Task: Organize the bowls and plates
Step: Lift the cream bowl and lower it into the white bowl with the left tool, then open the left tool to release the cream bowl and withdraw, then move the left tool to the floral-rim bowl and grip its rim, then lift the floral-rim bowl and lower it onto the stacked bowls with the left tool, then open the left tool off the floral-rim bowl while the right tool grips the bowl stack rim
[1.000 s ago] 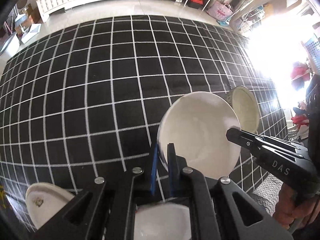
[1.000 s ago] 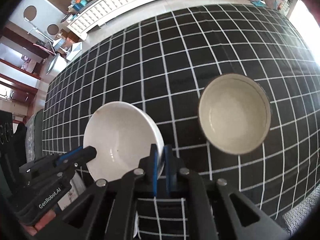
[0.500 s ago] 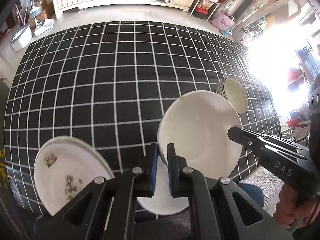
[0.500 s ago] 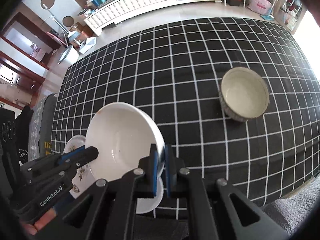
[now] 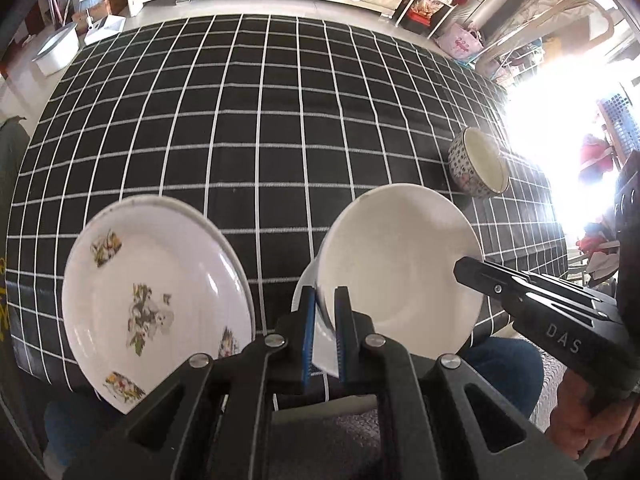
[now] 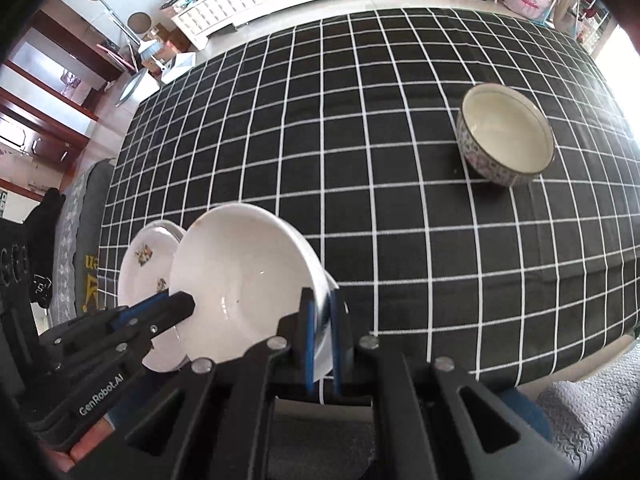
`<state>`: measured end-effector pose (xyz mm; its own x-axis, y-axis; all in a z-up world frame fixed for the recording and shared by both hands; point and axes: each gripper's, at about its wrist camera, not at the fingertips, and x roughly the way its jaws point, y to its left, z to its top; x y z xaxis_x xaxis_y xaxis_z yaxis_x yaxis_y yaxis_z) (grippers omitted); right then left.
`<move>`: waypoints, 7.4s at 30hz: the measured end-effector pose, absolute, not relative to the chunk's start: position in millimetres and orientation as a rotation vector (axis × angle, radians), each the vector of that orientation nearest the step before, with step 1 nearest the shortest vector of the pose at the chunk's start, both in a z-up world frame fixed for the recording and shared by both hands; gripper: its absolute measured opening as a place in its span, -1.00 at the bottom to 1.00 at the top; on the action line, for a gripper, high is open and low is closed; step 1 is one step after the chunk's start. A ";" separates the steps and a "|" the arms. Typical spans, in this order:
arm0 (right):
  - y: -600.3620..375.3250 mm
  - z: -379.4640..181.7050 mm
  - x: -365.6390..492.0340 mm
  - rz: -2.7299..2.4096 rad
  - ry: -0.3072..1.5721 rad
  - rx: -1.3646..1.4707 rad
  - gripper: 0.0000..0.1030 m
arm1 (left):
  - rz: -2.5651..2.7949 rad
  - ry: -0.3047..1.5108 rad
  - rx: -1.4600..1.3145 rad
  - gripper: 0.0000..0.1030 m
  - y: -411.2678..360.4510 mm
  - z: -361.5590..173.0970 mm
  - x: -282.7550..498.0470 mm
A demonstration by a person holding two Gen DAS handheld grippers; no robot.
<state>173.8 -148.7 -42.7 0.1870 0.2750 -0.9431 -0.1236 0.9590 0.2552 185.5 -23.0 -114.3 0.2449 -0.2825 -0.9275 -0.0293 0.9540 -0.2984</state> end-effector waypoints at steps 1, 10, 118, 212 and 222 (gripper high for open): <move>-148.7 -45.3 171.6 0.281 1.361 0.132 -0.81 | -0.175 1.318 -0.277 -0.85 -23.1 -115.6 182.7; -148.5 -62.6 163.9 0.268 1.393 0.129 -0.81 | -0.167 1.343 -0.272 -0.85 -23.2 -129.4 168.9; -329.1 -78.1 311.5 0.159 1.367 0.223 -0.62 | -0.367 1.379 -0.052 -0.57 -219.5 -151.8 375.4; -130.0 -56.2 172.5 0.248 1.425 0.027 -0.80 | -0.163 1.344 -0.218 -0.84 -26.6 -131.1 143.6; -130.6 -59.8 177.4 0.259 1.450 0.032 -0.80 | -0.163 1.348 -0.227 -0.84 -27.6 -132.2 146.8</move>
